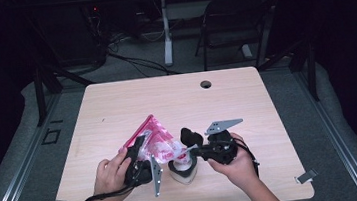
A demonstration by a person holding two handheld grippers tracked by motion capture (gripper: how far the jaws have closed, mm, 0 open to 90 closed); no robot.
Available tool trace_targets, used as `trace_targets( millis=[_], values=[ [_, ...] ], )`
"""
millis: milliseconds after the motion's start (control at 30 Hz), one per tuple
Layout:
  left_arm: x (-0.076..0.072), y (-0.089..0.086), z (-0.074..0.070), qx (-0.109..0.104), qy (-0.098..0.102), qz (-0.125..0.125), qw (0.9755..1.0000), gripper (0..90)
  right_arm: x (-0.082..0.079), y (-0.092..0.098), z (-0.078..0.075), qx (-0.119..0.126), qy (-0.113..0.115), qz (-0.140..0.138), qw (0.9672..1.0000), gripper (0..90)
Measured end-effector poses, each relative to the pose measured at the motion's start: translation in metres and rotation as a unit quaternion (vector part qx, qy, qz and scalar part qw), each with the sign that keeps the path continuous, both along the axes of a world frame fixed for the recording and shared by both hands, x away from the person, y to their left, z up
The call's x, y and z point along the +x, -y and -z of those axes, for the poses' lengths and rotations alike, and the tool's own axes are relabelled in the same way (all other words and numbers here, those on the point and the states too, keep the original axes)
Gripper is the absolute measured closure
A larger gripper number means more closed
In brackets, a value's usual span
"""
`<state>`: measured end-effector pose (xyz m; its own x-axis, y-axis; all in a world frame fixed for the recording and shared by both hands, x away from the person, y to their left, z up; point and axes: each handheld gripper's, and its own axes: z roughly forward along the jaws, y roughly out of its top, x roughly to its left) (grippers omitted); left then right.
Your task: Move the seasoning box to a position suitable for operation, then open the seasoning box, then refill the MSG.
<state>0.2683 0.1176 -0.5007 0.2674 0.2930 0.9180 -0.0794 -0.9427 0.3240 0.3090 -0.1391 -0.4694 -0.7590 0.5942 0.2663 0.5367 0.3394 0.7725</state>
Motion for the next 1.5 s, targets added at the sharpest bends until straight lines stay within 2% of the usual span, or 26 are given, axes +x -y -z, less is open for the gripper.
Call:
trace_targets(
  millis=[33, 467, 667, 900, 1300, 1500],
  values=[
    [0.000, -0.001, 0.001, -0.006, -0.007, -0.004, 1.0000, 68.9, 0.000, 0.000, 0.000, -0.002, 0.001, -0.002, 1.0000, 90.0],
    [0.002, -0.007, 0.005, -0.027, -0.031, -0.011, 0.9991, 69.4, 0.001, -0.005, 0.000, -0.002, 0.003, -0.005, 1.0000, 90.0],
    [0.003, -0.008, 0.005, -0.048, -0.043, -0.010, 0.9979, 69.6, 0.000, -0.005, -0.003, 0.002, 0.008, -0.006, 0.9999, 90.0],
    [0.004, -0.009, 0.007, -0.045, -0.051, -0.015, 0.9976, 69.9, 0.000, -0.006, -0.003, 0.001, 0.009, -0.008, 0.9999, 90.0],
    [0.007, -0.014, 0.009, -0.079, -0.078, -0.014, 0.9937, 70.4, -0.001, -0.010, -0.006, 0.006, 0.018, -0.011, 0.9998, 90.0],
    [0.009, -0.015, 0.012, -0.085, -0.088, -0.015, 0.9924, 70.5, -0.001, -0.011, -0.006, 0.004, 0.018, -0.010, 0.9998, 90.0]
  ],
)
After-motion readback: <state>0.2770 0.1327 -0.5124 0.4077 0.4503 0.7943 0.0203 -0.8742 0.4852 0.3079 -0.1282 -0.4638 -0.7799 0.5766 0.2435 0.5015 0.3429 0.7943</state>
